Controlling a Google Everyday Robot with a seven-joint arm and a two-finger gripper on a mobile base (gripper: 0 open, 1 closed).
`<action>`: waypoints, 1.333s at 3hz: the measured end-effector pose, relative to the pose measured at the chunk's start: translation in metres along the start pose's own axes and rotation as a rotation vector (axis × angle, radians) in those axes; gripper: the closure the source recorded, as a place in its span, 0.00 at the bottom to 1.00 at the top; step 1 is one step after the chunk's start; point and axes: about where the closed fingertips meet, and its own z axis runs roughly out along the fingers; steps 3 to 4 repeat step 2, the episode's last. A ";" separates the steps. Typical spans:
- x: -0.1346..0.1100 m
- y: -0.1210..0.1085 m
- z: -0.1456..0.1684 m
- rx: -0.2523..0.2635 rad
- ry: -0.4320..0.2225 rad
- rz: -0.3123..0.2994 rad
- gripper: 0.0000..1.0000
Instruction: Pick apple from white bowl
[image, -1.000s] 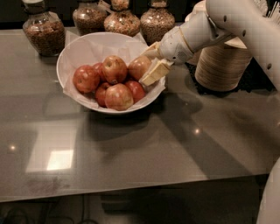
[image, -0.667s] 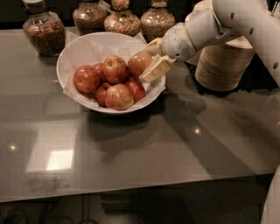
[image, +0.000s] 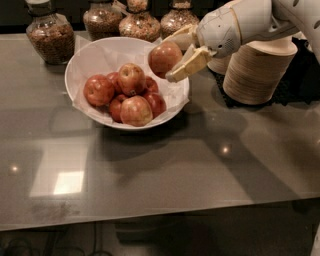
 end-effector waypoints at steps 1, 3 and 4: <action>-0.020 0.009 -0.006 -0.021 -0.056 -0.029 1.00; -0.021 0.009 -0.006 -0.023 -0.058 -0.030 1.00; -0.021 0.009 -0.006 -0.023 -0.058 -0.030 1.00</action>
Offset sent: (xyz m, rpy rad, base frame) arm -0.0120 0.0015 0.0151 0.0399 -0.0105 0.0387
